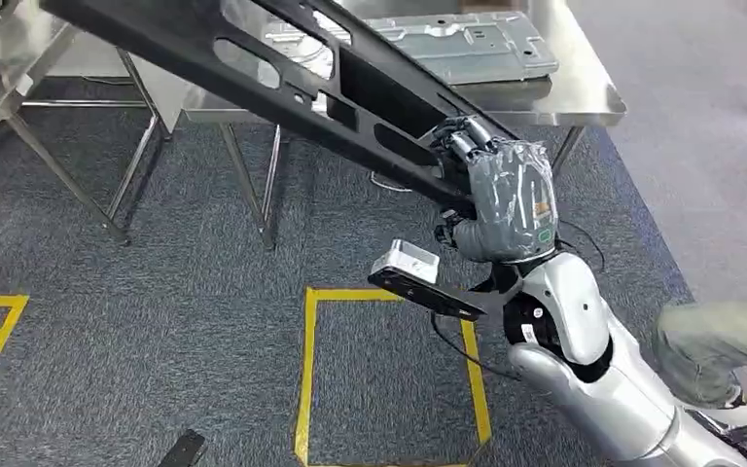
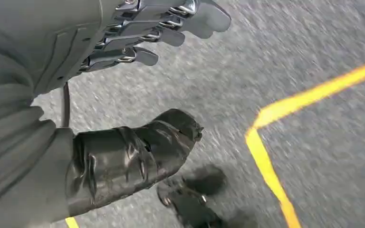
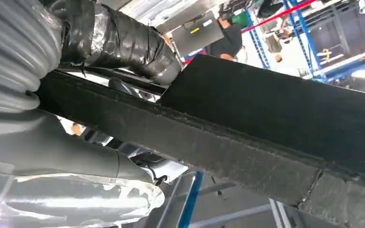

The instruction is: Take the parts from the cabinet and place them on the table.

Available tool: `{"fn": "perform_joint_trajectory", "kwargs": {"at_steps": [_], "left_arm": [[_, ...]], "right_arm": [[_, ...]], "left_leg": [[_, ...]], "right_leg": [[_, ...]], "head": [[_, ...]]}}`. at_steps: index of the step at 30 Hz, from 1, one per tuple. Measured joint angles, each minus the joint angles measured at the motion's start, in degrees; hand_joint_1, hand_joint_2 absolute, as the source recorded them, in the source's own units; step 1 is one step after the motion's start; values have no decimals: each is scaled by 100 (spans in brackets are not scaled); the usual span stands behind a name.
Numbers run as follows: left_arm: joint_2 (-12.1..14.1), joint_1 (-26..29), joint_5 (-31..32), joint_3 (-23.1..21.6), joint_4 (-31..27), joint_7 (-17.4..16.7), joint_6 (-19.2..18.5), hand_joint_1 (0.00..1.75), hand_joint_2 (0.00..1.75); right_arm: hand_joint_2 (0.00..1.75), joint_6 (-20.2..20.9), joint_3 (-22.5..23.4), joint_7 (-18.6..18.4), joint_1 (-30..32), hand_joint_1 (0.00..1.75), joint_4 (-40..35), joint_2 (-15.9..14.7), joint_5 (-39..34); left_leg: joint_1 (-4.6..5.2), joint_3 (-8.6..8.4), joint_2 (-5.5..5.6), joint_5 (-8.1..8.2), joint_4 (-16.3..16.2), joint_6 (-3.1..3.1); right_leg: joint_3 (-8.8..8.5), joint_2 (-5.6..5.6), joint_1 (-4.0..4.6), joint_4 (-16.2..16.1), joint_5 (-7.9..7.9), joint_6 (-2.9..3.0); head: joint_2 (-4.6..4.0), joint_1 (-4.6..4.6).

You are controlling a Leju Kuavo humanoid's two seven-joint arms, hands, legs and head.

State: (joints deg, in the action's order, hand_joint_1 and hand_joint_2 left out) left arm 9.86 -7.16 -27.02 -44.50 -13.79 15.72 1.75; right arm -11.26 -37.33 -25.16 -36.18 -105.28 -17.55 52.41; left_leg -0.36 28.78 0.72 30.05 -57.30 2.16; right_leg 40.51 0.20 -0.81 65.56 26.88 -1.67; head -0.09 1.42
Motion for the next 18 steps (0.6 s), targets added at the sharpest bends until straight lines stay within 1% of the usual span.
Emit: {"fn": "perform_joint_trajectory", "kwargs": {"at_steps": [1,2,3,4,5,6,7,8,9,10,11,12,13,14,15,16,17,18], "left_arm": [[2,0,0,0,0,-2,-2,0,175],[2,-10,0,0,0,0,-2,0,175],[2,-18,-2,0,0,4,-2,0,175],[7,-23,-7,0,0,0,-2,0,175],[4,-16,-7,0,0,9,-2,0,175],[9,-24,-7,0,0,6,-2,0,175],[13,-21,-9,0,0,7,-4,0,175],[9,-26,-9,0,0,11,-6,0,175],[9,-39,-9,0,0,13,-4,0,175],[9,-42,-9,0,0,11,-4,0,175],[9,-34,-11,0,0,11,-7,0,175],[7,-10,-11,0,0,11,-7,0,175],[7,3,-11,0,0,11,-7,0,175],[7,7,-11,0,0,11,-7,0,175],[7,3,-11,0,0,11,-7,0,175],[7,3,-11,0,0,11,-7,0,175],[20,21,-13,0,2,11,-7,0,175],[17,18,-15,0,4,11,-11,0,175]], "right_arm": [[175,0,0,0,-2,175,2,0,0],[175,2,0,0,11,175,13,0,0],[175,0,-4,2,6,175,18,0,0],[175,13,-7,7,16,175,11,2,0],[175,15,-6,7,14,175,11,0,0],[175,18,-2,-2,13,175,13,0,0],[175,15,0,-7,0,175,13,2,0],[175,15,0,-2,-21,175,11,4,0],[175,15,0,2,-30,175,11,9,0],[175,17,-2,2,-21,175,11,9,0],[175,17,-2,2,-7,175,15,9,0],[175,17,-2,0,1,175,17,9,0],[175,17,-2,0,1,175,17,9,0],[175,17,-2,0,-1,175,17,9,0],[175,17,-2,0,-1,175,17,9,0],[175,17,-2,2,-1,175,17,9,0],[175,18,-2,2,0,175,26,9,0],[175,18,-11,2,4,175,35,18,-2]], "left_leg": [[-2,-83,2,74,-1,-27],[17,-124,10,148,-63,-65],[13,-112,18,177,-27,-106],[38,-151,3,209,-42,-156],[34,-149,3,180,-102,-170],[30,-148,0,179,-136,-181],[11,-51,5,179,-357,-203],[6,146,-16,174,-710,-220],[4,426,-18,276,-1122,-251],[2,720,-19,476,-1492,-269],[2,934,-20,666,-1695,-282],[1,1079,-21,802,-1733,-279],[2,1148,-21,780,-1613,-265],[2,1135,-21,580,-1317,-242],[4,1066,-22,214,-904,-208],[22,987,-23,-295,-470,-140],[72,995,-15,-669,-242,-91],[86,963,-2,-349,-300,-61]], "right_leg": [[-89,-3,0,-413,-449,15],[-75,0,30,-593,-507,54],[-49,-9,44,-521,-293,107],[-116,-9,22,-540,-467,147],[-149,-6,33,-548,-397,172],[-198,-2,26,-561,-388,201],[-283,-5,13,-595,-366,244],[-333,-3,15,-613,-334,279],[-376,-2,20,-619,-294,300],[-435,-1,28,-621,-235,309],[-494,-1,34,-621,-182,318],[-562,4,37,-621,-126,321],[-637,19,43,-621,-68,318],[-731,23,52,-621,-3,313],[-830,23,66,-622,65,307],[-914,21,73,-630,132,297],[-977,31,90,-600,187,274],[-964,78,85,-609,230,224]], "head": [[0,0],[0,-13],[0,4],[0,0],[0,2],[0,5],[0,7],[0,9],[0,13],[0,9],[0,7],[0,11],[0,9],[0,13],[0,11],[0,9],[0,0],[0,-4]]}}
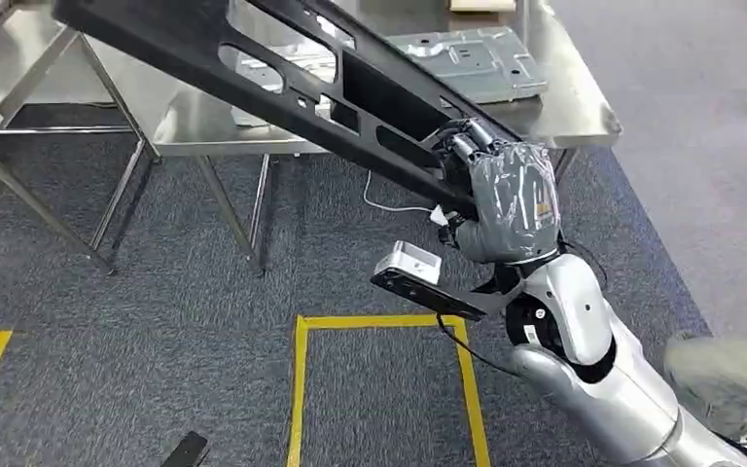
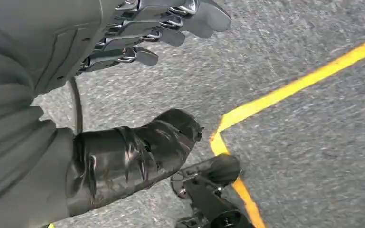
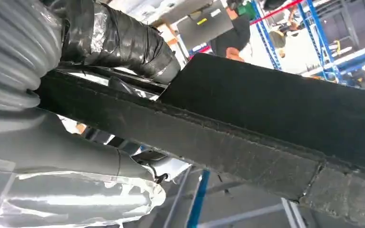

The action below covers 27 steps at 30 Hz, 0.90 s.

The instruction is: Take the parts from the cabinet and place them on the table.

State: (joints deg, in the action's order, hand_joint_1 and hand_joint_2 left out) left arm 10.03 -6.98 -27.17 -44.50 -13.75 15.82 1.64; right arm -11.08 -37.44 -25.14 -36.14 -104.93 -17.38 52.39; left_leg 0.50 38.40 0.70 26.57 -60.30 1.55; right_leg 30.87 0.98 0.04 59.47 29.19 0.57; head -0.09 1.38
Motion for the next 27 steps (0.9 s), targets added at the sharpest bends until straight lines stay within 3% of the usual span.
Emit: {"fn": "perform_joint_trajectory", "kwargs": {"at_steps": [1,4,5,6,7,8,10,11,12,13,14,15,16,17,19,21,22,24,25,26,27], "left_arm": [[2,-4,2,0,2,0,-7,0,175],[2,-6,2,0,2,0,-7,0,175],[4,7,2,-2,2,-2,-2,0,175],[4,-37,-2,-2,2,2,-2,0,175],[4,-54,-4,-2,2,2,0,0,175],[4,-62,-4,-2,2,2,0,0,175],[4,-55,-2,-2,2,2,-2,0,175],[0,-47,0,-2,2,2,-2,0,175],[-11,-44,4,-2,2,2,0,0,175],[-17,-44,9,-2,2,0,-2,0,175],[-17,-45,13,-2,2,0,-7,0,175],[-20,-47,20,-2,2,0,-7,0,175],[-22,-60,22,-2,2,0,-9,0,175],[-22,-74,22,-2,2,-7,-7,0,175],[-24,-84,22,-2,2,-7,-7,0,175],[-26,-89,22,-2,2,-7,7,0,175],[-26,-103,22,-2,2,-7,9,0,175],[-26,-111,17,-2,2,-7,20,0,175],[-26,-98,15,-2,2,-11,26,0,175],[-26,-77,9,-2,2,-15,28,0,175],[-26,-61,7,-2,2,-15,33,0,175]], "right_arm": [[175,2,-2,0,-4,175,2,2,0],[175,2,-2,0,0,175,4,4,-2],[175,2,-2,0,9,175,4,4,-2],[175,0,4,-7,-13,175,7,4,-2],[175,0,7,-4,-33,175,7,4,-2],[175,0,7,-2,-29,175,7,4,-2],[175,2,4,0,6,175,11,4,-2],[175,2,7,0,11,175,11,4,-2],[175,2,7,-2,6,175,13,4,-9],[175,2,11,-7,2,175,15,-2,-13],[175,4,15,-7,-1,175,17,-11,-13],[175,7,15,-7,-4,175,28,-15,-13],[175,9,15,-4,-18,175,35,-18,-15],[175,11,17,0,-17,175,39,-15,-15],[175,11,17,0,-37,175,39,-18,-15],[175,28,33,-20,-54,175,42,-35,-15],[175,50,33,-17,-65,175,41,-35,-15],[175,129,33,-22,-73,175,42,-37,-13],[175,162,33,-44,-65,175,50,-50,-13],[175,190,33,-57,-58,175,57,-66,-13],[175,210,33,-68,-55,175,63,-79,-11]], "left_leg": [[21,-52,17,-117,48,15],[21,-70,18,-137,55,18],[7,-90,16,-181,107,51],[-31,-379,-2,-162,224,110],[-32,-404,-9,-132,225,152],[-32,-423,-9,-103,225,151],[-33,-489,-4,-18,224,152],[-34,-548,5,29,222,146],[-39,-619,15,83,219,138],[-48,-695,24,138,213,121],[-52,-760,29,202,213,94],[-45,-793,33,252,196,63],[-34,-794,53,286,186,20],[-32,-780,39,328,212,-34],[-28,-893,41,338,195,-90],[-57,-807,13,425,-44,-139],[-64,-602,-4,504,-396,-164],[-85,-37,-9,778,-1193,-206],[-93,162,-13,876,-1380,-222],[-104,258,-16,852,-1357,-235],[-110,257,-21,694,-1152,-229]], "right_leg": [[-39,-8,-8,-12,60,-37],[-44,-7,-9,-19,63,-41],[-73,-10,-7,85,-7,-64],[21,-34,-14,413,69,-142],[262,-36,-20,789,187,-161],[524,-36,-25,1157,349,-180],[929,-37,-51,1561,613,-250],[984,-38,-66,1470,555,-265],[940,-39,-75,1185,330,-265],[836,-40,-76,784,7,-253],[714,-42,-75,320,-419,-223],[716,-46,-66,50,-668,-198],[715,-51,-29,48,-408,-167],[653,-49,-32,39,-534,-127],[593,-44,-39,9,-512,-48],[462,-49,-65,-46,-494,12],[427,-51,-66,-55,-472,45],[366,-48,-64,-65,-408,65],[331,-45,-64,-65,-375,64],[286,-39,-64,-65,-336,63],[230,-35,-64,-64,-293,57]], "head": [[-2,-2],[0,-4],[0,-5],[0,-22],[0,-24],[0,-15],[0,-18],[0,-24],[0,-22],[0,-26],[0,-26],[0,-26],[0,-15],[0,-11],[0,-11],[0,-13],[0,13],[0,15],[0,9],[0,15],[0,11]]}}
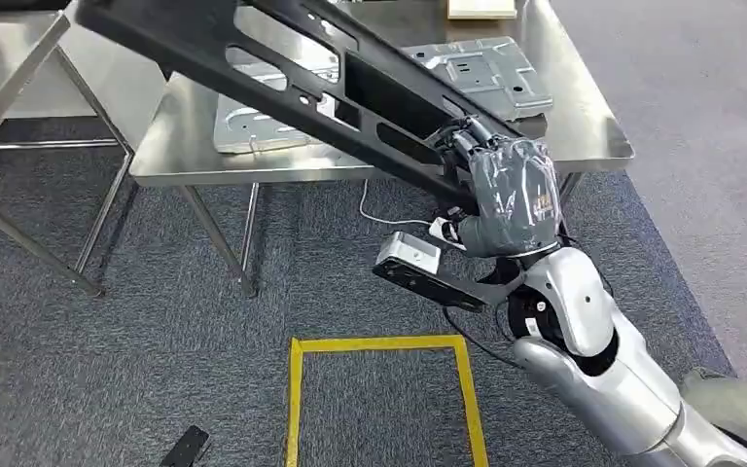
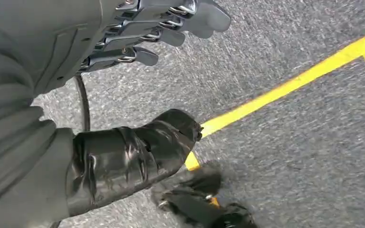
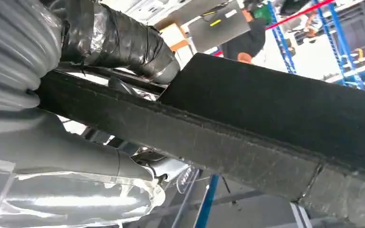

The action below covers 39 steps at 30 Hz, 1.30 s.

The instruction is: Take the parts from the cabinet and place them on the table.

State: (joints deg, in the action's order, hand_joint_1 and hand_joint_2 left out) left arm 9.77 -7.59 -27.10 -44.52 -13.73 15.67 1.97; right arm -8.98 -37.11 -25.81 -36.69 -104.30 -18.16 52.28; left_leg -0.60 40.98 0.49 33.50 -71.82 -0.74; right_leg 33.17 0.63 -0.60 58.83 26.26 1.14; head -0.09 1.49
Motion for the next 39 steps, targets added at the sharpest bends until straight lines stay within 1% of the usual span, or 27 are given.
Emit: {"fn": "perform_joint_trajectory", "kwargs": {"at_steps": [3,4,5,6,7,9,10,13,14,15,16,18,19,20,21,23,25,27,29,30,31,33,34,35,36,38,39], "left_arm": [[11,18,-15,0,0,-2,20,0,175],[20,22,-17,0,0,-7,26,0,175],[22,15,-17,0,0,-9,26,0,175],[22,26,-24,0,0,-15,29,0,175],[24,30,-26,0,0,-17,31,0,175],[39,13,-39,0,0,-15,37,0,175],[46,-5,-46,0,0,-15,37,0,175],[55,-19,-59,0,0,-20,39,0,175],[55,-7,-59,0,0,-24,39,0,175],[55,4,-59,0,0,-35,39,0,175],[55,9,-59,0,0,-39,39,0,175],[52,18,-48,0,0,-46,37,0,175],[50,4,-48,0,0,-52,35,0,175],[52,-8,-48,0,0,-57,35,0,175],[54,-12,-46,0,0,-72,37,0,175],[59,-26,-37,0,0,-77,37,0,175],[66,-41,-13,0,0,-87,35,0,175],[68,-57,-4,0,0,-101,35,0,175],[68,-41,2,0,0,-105,35,0,175],[66,-36,2,0,0,-105,35,0,175],[68,-36,4,0,0,-105,35,0,175],[68,-35,4,0,0,-105,35,0,175],[68,-26,4,0,0,-107,35,0,175],[72,-39,4,-2,0,-116,35,0,175],[74,-30,7,-2,0,-116,35,0,175],[83,-41,18,-2,0,-120,35,0,175],[85,-56,17,-2,0,-125,35,0,175]], "right_arm": [[175,94,0,-11,-8,175,39,-42,13],[175,107,0,-11,-5,175,57,-50,13],[175,114,0,-11,-20,175,63,-72,13],[175,118,2,-11,-17,175,72,-81,13],[175,120,7,-15,-19,175,87,-101,13],[175,133,48,-39,-38,175,94,-151,13],[175,153,74,-46,-65,175,107,-188,13],[175,282,122,-46,-84,175,155,-277,-6],[175,322,127,-53,-82,175,181,-322,-15],[175,357,127,-59,-82,175,206,-365,-22],[175,394,138,-68,-86,175,225,-391,-22],[175,476,162,-85,-122,175,262,-466,-22],[175,507,168,-94,-155,175,284,-479,-22],[175,557,168,-94,-204,175,306,-501,-26],[175,590,177,-96,-223,175,321,-533,-28],[175,649,186,-105,-296,175,363,-586,-28],[175,739,201,-109,-385,175,441,-641,-20],[175,783,201,-101,-429,175,485,-654,-13],[175,798,197,-94,-425,175,544,-662,-9],[175,798,195,-92,-425,175,577,-671,-9],[175,798,195,-92,-426,175,599,-680,-11],[175,798,195,-92,-436,175,636,-689,-9],[175,802,195,-92,-445,175,660,-693,2],[175,815,184,-85,-457,175,678,-695,15],[175,848,175,-74,-478,175,693,-704,24],[175,900,164,-57,-511,175,723,-719,90],[175,914,162,-53,-540,175,745,-737,109]], "left_leg": [[-2,-334,-17,-1045,1244,98],[51,-312,-29,-816,1265,101],[57,-382,-23,-733,1247,130],[64,-412,-15,-892,1324,171],[52,-425,-15,-899,1337,212],[39,-631,-12,-870,1384,273],[41,-660,-10,-843,1381,311],[56,-713,-6,-753,1373,346],[57,-754,2,-712,1366,345],[57,-812,14,-662,1362,341],[57,-881,23,-609,1354,333],[57,-966,28,-489,1356,297],[68,-1037,25,-455,1345,265],[64,-995,26,-444,1363,238],[61,-1028,24,-440,1383,201],[69,-1051,26,-469,1327,144],[47,-779,-7,-465,816,98],[38,-263,-7,-212,76,62],[23,119,-7,35,-258,23],[10,167,-8,-28,-130,25],[0,116,-10,-239,188,30],[-11,-129,-16,-1019,1087,35],[0,-135,-22,-1323,1398,68],[40,-169,-37,-1029,1351,106],[64,-210,-22,-1164,1354,141],[56,-310,-21,-1118,1398,230],[35,-374,-18,-1113,1429,251]], "right_leg": [[-157,1,0,-11,138,-54],[-200,23,20,14,173,-96],[-194,28,14,1,210,-144],[-268,28,11,28,206,-187],[-262,23,15,102,156,-218],[-234,1,-11,297,273,-270],[-59,-4,-2,585,379,-293],[696,-5,4,1592,793,-320],[821,-5,4,1632,759,-321],[824,-5,5,1441,582,-302],[738,-5,8,1089,307,-281],[485,-12,28,181,-433,-217],[517,-15,74,128,-350,-176],[455,-10,92,66,-292,-148],[466,2,85,35,-376,-109],[366,0,69,-14,-333,-54],[216,-14,53,-94,-285,16],[139,-14,51,-98,-211,44],[34,-8,50,-97,-113,42],[-38,-5,50,-97,-57,34],[-122,-6,50,-97,3,21],[-283,-8,48,-97,130,-16],[-296,-5,56,-80,187,-46],[-311,21,58,-72,227,-87],[-336,19,50,-67,268,-136],[-390,20,51,14,245,-185],[-318,2,23,125,270,-204]], "head": [[0,-2],[0,0],[0,-20],[0,-4],[0,-20],[0,-31],[0,-46],[0,-44],[0,-44],[0,-46],[0,-44],[0,-48],[0,-24],[0,-37],[0,-22],[0,-20],[0,-20],[0,-13],[0,-13],[0,-9],[0,-13],[-2,-13],[0,-13],[0,-19],[0,-24],[0,-31],[0,-26]]}}
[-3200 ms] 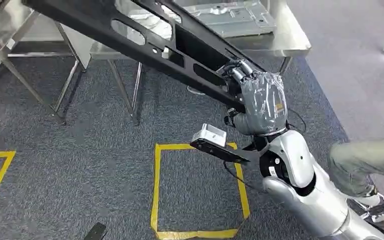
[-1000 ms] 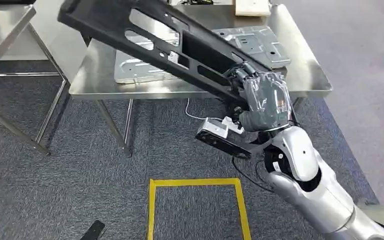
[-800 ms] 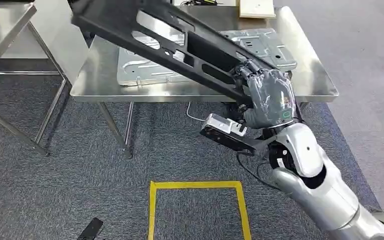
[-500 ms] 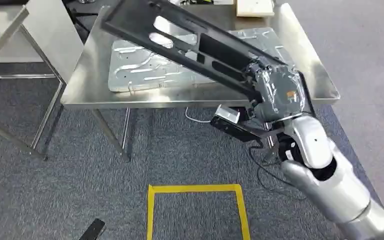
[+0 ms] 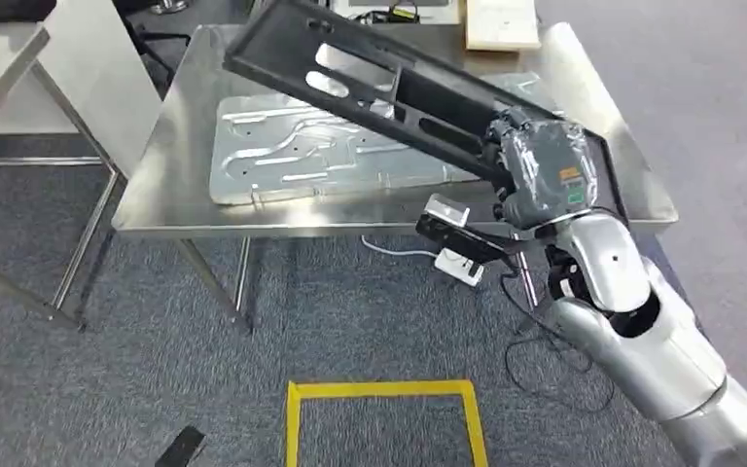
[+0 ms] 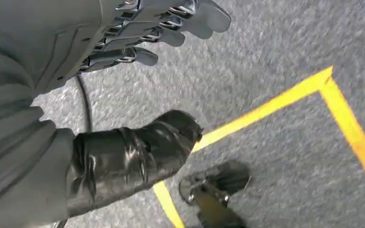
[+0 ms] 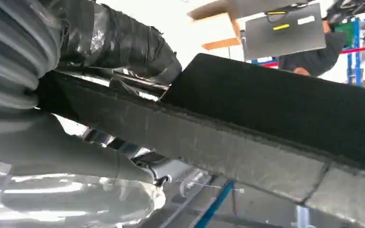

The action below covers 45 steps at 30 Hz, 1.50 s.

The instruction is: Take the parts from the cabinet and place them on the table.

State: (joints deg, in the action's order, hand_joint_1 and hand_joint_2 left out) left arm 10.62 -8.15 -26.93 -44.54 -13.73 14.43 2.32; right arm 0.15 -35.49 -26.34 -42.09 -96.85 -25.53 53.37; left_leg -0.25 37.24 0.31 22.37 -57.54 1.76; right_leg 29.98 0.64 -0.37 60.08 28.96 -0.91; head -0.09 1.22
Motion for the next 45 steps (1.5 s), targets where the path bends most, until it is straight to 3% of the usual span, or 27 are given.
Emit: {"fn": "perform_joint_trajectory", "kwargs": {"at_steps": [2,4,5,6,7,8,10,12,13,16,17,19,21,23,25,27,28,31,32,35,36,37,38,40,41,42,45], "left_arm": [[7,-32,4,0,0,-13,-2,0,175],[7,-33,22,0,0,-31,-13,0,175],[7,-31,28,0,0,-37,-18,0,175],[4,-31,28,0,0,-44,-17,0,175],[0,-34,26,0,0,-46,-17,0,175],[-4,-39,24,0,0,-46,-20,0,175],[-13,-55,18,0,0,-50,-20,0,175],[-20,-96,13,0,0,-72,-24,0,175],[-17,-98,9,0,0,-74,-24,0,175],[-20,-100,20,0,0,-90,-31,0,175],[-20,-115,24,0,0,-90,-33,0,175],[-22,-137,28,0,0,-96,-33,0,175],[-26,-120,28,0,0,-98,-33,0,175],[-31,-96,22,0,0,-98,-33,0,175],[-28,-91,15,0,0,-98,-31,0,175],[-24,-85,-4,0,0,-98,-24,0,175],[-24,-55,-9,0,0,-98,-15,0,175],[-24,2,-17,0,0,-111,2,0,175],[-22,0,-22,0,0,-111,9,0,175],[-15,11,-31,0,0,-114,9,0,175],[-13,22,-33,0,0,-116,9,0,175],[-11,32,-35,0,0,-116,11,0,175],[-11,39,-37,0,0,-116,11,0,175],[-9,38,-42,0,0,-116,17,0,175],[-9,44,-42,0,0,-116,20,0,175],[-4,44,-44,0,0,-116,20,0,175],[7,74,-63,0,0,-122,20,0,175]], "right_arm": [[175,22,-35,63,-70,175,37,0,37],[175,83,-92,144,-79,175,136,2,125],[175,116,-129,186,-79,175,202,2,167],[175,140,-166,225,-80,175,269,2,225],[175,162,-204,273,-96,175,335,2,278],[175,177,-232,319,-127,175,387,2,328],[175,203,-295,429,-200,175,508,9,495],[175,230,-343,492,-248,175,610,50,612],[175,232,-357,503,-240,175,617,61,636],[175,243,-431,610,-296,175,726,122,838],[175,262,-486,662,-353,175,783,171,905],[175,306,-569,743,-398,175,855,254,1006],[175,352,-658,850,-363,175,916,289,1091],[175,409,-765,927,-354,175,969,299,1200],[175,422,-815,953,-357,175,1006,299,1294],[175,431,-818,955,-354,175,1023,295,1366],[175,444,-818,960,-328,175,1028,284,1384],[175,490,-853,990,-189,175,1047,170,1432],[175,496,-859,1005,-159,175,1052,118,1432],[175,516,-866,1003,-11,175,1089,13,1410],[175,536,-870,1005,42,175,1106,-13,1384],[175,553,-883,1005,88,175,1124,-29,1345],[175,568,-888,1005,126,175,1141,-53,1316],[175,573,-888,1001,170,175,1150,-111,1281],[175,573,-888,990,180,175,1159,-142,1261],[175,568,-888,975,196,175,1163,-177,1242],[175,557,-885,929,316,175,1196,-276,1246]], "left_leg": [[12,-78,4,70,-1,71],[19,-163,8,158,-1,96],[19,-219,18,207,-4,98],[19,-277,31,258,-6,93],[19,-345,46,315,-12,84],[19,-417,59,371,-23,73],[20,-487,74,488,-30,41],[18,-471,82,515,-23,-13],[22,-471,88,502,-69,-42],[16,-387,62,526,-335,-110],[15,-216,52,580,-625,-133],[2,302,50,911,-1395,-169],[-8,614,45,1030,-1702,-202],[-26,516,31,592,-1176,-238],[-37,190,11,-109,-224,-208],[12,93,5,101,-14,-151],[22,101,11,-22,-27,-113],[-26,9,-1,12,30,-37],[-28,-28,-1,43,35,12],[-12,-107,5,126,30,82],[-10,-138,7,158,25,82],[-8,-179,12,190,20,77],[-8,-226,14,231,10,66],[-4,-313,16,313,-13,39],[19,-322,20,353,-33,15],[34,-312,27,373,-52,-13],[22,-330,22,403,-28,-76]], "right_leg": [[361,-14,-15,646,48,-41],[888,-14,-18,1341,398,-79],[1070,-14,-19,1482,532,-91],[1146,-14,-19,1418,536,-89],[1136,-14,-18,1174,395,-78],[1060,-14,-16,811,118,-55],[889,-21,4,-62,-817,33],[907,-17,75,-136,-661,89],[902,-15,39,-138,-820,133],[746,-36,17,-206,-715,213],[716,-38,17,-207,-689,250],[661,-36,20,-207,-629,283],[572,-35,20,-206,-553,281],[453,-34,19,-199,-464,264],[351,-35,19,-189,-372,225],[382,-28,37,-168,-327,169],[369,-23,29,-173,-314,137],[359,-17,18,-110,-186,38],[468,-26,23,141,-58,18],[1246,-26,11,1463,384,-31],[1402,-27,9,1640,357,-34],[1419,-27,6,1549,193,-32],[1310,-28,5,1217,-83,-16],[879,-31,18,197,-670,48],[759,-37,49,-64,-681,96],[687,-38,60,-159,-628,100],[689,-27,59,-163,-608,145]], "head": [[0,-20],[0,-16],[0,-18],[0,-18],[0,-20],[0,-20],[0,-20],[0,-7],[0,-4],[0,-22],[0,-7],[0,-9],[0,-9],[0,-9],[0,-15],[0,-18],[0,-13],[0,-4],[0,-25],[0,-28],[0,-35],[0,-31],[0,-33],[0,-35],[0,-33],[0,-26],[0,-24]]}}
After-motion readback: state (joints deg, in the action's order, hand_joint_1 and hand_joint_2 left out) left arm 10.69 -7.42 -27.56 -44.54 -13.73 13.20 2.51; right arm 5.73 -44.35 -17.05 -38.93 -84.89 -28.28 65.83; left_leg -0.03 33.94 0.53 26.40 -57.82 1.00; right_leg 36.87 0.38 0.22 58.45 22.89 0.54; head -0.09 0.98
